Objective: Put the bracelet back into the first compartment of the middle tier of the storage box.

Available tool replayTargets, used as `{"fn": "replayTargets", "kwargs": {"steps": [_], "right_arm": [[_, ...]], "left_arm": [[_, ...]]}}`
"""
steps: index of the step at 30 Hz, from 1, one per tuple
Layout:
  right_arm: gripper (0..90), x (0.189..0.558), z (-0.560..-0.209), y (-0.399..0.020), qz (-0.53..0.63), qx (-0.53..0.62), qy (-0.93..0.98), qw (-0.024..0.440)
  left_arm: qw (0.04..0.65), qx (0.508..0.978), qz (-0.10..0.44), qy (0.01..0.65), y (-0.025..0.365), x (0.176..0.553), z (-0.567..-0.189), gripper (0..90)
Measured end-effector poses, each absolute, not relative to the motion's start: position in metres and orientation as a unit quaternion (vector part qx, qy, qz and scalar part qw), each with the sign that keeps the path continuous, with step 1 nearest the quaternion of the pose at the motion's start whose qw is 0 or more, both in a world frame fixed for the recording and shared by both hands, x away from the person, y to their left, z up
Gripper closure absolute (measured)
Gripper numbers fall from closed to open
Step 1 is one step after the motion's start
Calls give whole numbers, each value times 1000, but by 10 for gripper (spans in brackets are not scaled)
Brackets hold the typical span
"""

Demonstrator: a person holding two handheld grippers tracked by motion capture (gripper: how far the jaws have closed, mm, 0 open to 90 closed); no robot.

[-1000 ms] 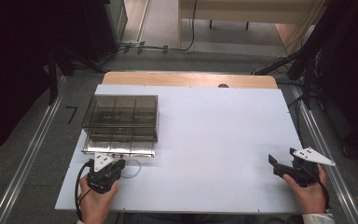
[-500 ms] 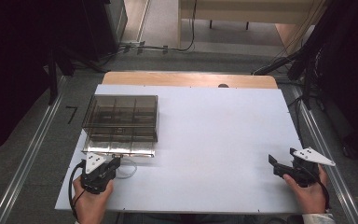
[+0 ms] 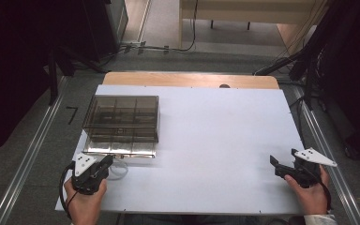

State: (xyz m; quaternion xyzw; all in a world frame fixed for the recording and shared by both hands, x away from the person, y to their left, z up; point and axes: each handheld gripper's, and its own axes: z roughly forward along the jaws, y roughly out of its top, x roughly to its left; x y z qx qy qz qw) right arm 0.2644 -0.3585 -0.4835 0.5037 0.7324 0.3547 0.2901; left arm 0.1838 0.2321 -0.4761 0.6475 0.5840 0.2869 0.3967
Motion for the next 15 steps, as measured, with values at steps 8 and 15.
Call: {"fn": "replayTargets", "kwargs": {"steps": [8,15], "right_arm": [[140,265,-484,-358,354,505,732,289],[140,265,-484,-358,353,505,733,289]], "left_arm": [[398,637,300,588,237,182,-473,882],[401,629,309,590,241,180,-470,881]]}}
